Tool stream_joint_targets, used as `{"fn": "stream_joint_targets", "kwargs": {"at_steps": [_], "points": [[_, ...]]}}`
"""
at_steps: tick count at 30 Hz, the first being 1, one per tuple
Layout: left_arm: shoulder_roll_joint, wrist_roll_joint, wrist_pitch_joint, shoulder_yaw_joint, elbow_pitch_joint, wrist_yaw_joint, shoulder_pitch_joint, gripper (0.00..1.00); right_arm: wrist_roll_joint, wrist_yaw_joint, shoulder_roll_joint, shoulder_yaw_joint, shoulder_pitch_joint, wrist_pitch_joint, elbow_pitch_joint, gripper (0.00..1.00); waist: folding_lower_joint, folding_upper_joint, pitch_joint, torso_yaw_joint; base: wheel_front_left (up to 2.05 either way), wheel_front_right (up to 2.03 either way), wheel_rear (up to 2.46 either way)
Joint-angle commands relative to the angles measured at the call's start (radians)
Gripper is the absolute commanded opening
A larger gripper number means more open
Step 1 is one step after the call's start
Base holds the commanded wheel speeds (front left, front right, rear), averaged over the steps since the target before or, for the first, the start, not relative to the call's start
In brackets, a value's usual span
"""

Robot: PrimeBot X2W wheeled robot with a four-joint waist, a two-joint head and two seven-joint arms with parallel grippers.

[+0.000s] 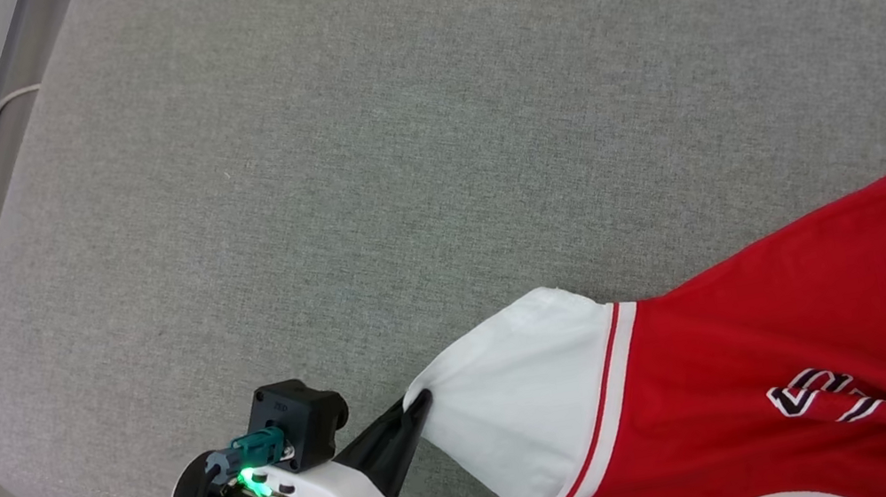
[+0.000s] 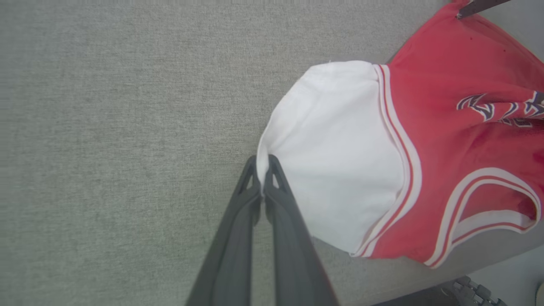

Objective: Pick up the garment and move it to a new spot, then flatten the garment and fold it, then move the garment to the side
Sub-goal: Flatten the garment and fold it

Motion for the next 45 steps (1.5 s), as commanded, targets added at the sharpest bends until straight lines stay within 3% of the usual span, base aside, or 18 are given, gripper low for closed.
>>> {"fn": "stream_joint_targets", "kwargs": {"at_steps": [1,15,21,32,45], "points": [[0.005,0.003,-0.005,0.006,0.004,0.005,-0.008,0.0,0.012,0.0,0.019,0.008,0.045,-0.019,0.037,0.0,0.0,0.0,-0.016,-0.002,0.0,0.0,0.0],[0.063,0.011,-0.023,0.079,0.004,0.055,0.009,0.0,0.118,-0.001,0.016,0.021,-0.017,-0.336,0.031,0.0,0.0,0.0,-0.222,-0.086,0.0,0.0,0.0],[0.128,0.053,-0.067,0.194,-0.042,0.118,-0.039,0.0,0.16,-0.001,-0.004,0.042,-0.008,-0.469,-0.054,0.0,0.0,0.0,-0.314,-0.175,0.0,0.0,0.0],[0.208,0.116,-0.123,0.348,-0.125,0.178,-0.162,0.0,0.214,-0.001,0.007,-0.001,0.053,-0.597,-0.242,0.0,0.0,0.0,-0.385,-0.271,0.0,0.0,0.0],[0.271,0.159,-0.186,0.464,-0.197,0.188,-0.323,0.0,0.203,-0.002,0.084,-0.089,0.079,-0.668,-0.439,0.0,0.0,0.0,-0.415,-0.345,0.0,0.0,0.0]]}}
